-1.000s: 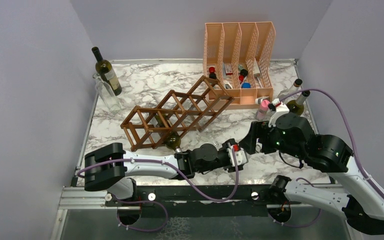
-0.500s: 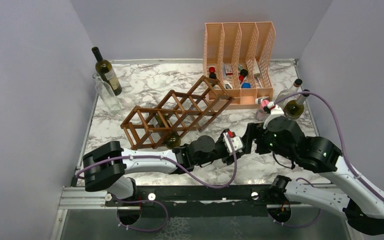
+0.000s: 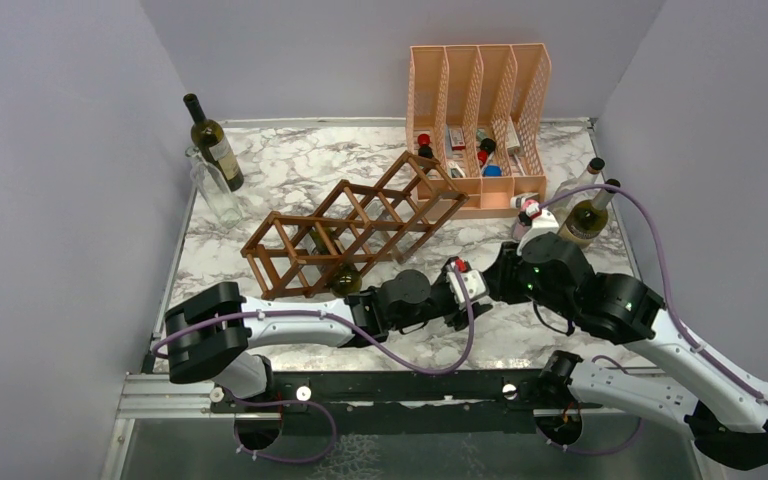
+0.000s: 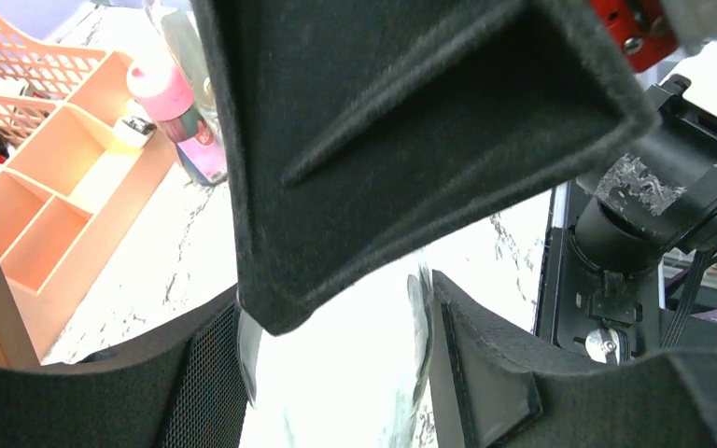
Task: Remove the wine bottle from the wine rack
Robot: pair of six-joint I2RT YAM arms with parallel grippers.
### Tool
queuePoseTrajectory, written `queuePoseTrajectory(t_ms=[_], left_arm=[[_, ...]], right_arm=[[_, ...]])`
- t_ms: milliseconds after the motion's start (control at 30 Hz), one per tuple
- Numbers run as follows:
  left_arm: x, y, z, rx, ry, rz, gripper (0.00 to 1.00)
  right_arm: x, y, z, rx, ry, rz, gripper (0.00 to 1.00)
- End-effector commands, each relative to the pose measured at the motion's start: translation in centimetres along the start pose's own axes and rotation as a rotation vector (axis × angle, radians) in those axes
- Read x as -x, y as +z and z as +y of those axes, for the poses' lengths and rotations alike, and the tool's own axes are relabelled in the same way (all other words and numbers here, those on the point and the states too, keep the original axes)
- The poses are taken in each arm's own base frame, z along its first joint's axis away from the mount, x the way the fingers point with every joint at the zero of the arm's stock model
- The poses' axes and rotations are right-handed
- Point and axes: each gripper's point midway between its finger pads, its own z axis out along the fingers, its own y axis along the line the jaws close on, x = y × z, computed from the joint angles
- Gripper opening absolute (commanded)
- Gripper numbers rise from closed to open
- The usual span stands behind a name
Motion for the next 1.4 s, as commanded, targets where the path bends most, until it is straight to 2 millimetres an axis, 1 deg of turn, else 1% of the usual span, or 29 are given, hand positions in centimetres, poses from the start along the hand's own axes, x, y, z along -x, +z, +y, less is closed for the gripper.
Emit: queuePoseTrajectory(t_ms=[0, 33, 67, 100, 133, 167, 300, 400, 533, 633, 700, 800, 867, 1000, 1133, 1200, 1367], left_arm=[[6.7, -0.5, 1.4, 0.068, -0.037, -0.165, 0.56], [6.8, -0.6, 1.5, 0.071, -0.027, -0.165, 0.62], [6.9, -0.6, 1.5, 0.068, -0.015, -0.165, 0.65], [7.2, -0.7, 1.5, 0.065, -0.003, -0.169, 0.72], [7.4, -0.8, 1.5, 0.066, 0.005, -0.169, 0.92], [7.6, -1.0, 1.7, 0.071, 0.011, -0.173, 0.98], [8.5, -1.9, 2.6, 0.12, 0.048, -0.191, 0.99], [9.2, -2.7, 3.9, 0.186, 0.074, -0.201, 0.99], [9.8, -4.1, 6.0, 0.299, 0.101, -0.204, 0.99], [10.2, -5.3, 8.0, 0.41, 0.109, -0.203, 0.99], [10.4, -5.9, 8.9, 0.46, 0.105, -0.212, 0.99], [10.4, -6.4, 9.8, 0.495, 0.098, -0.218, 0.99], [10.4, -6.6, 10.2, 0.507, 0.1, -0.22, 0.99], [10.4, -6.8, 11.4, 0.525, 0.09, -0.228, 0.99], [10.1, -7.1, 13.4, 0.552, 0.061, -0.233, 0.99], [10.1, -7.3, 13.9, 0.56, 0.073, -0.231, 0.99], [10.6, -7.8, 14.2, 0.567, 0.106, -0.236, 0.98]], right_arm=[[1.4, 0.4, -1.0, -0.06, 0.016, -0.088, 0.1], [1.7, 0.4, -1.1, -0.067, 0.017, -0.101, 0.04], [2.0, 0.3, -1.2, -0.068, 0.013, -0.118, 0.01], [2.4, 0.2, -1.2, -0.073, 0.007, -0.13, 0.01], [2.6, 0.2, -1.5, -0.092, 0.002, -0.137, 0.01], [3.0, 0.2, -1.8, -0.123, -0.002, -0.146, 0.01], [3.9, 0.4, -3.8, -0.281, -0.008, -0.163, 0.01], [4.7, 0.5, -4.7, -0.366, -0.011, -0.18, 0.01], [5.8, 0.8, -5.7, -0.46, -0.018, -0.216, 0.01], [7.0, 1.8, -7.1, -0.521, -0.027, -0.22, 0.01], [8.3, 3.0, -8.3, -0.524, -0.026, -0.222, 0.01], [10.3, 4.2, -11.0, -0.533, 0.027, -0.229, 0.01], [11.5, 4.3, -12.9, -0.57, 0.061, -0.243, 0.01], [13.5, 4.1, -15.5, -0.638, 0.063, -0.282, 0.01], [14.1, 4.1, -18.1, -0.687, 0.097, -0.283, 0.01], [14.4, 4.6, -18.3, -0.661, 0.105, -0.29, 0.01], [14.7, 5.3, -19.3, -0.681, 0.117, -0.298, 0.01]])
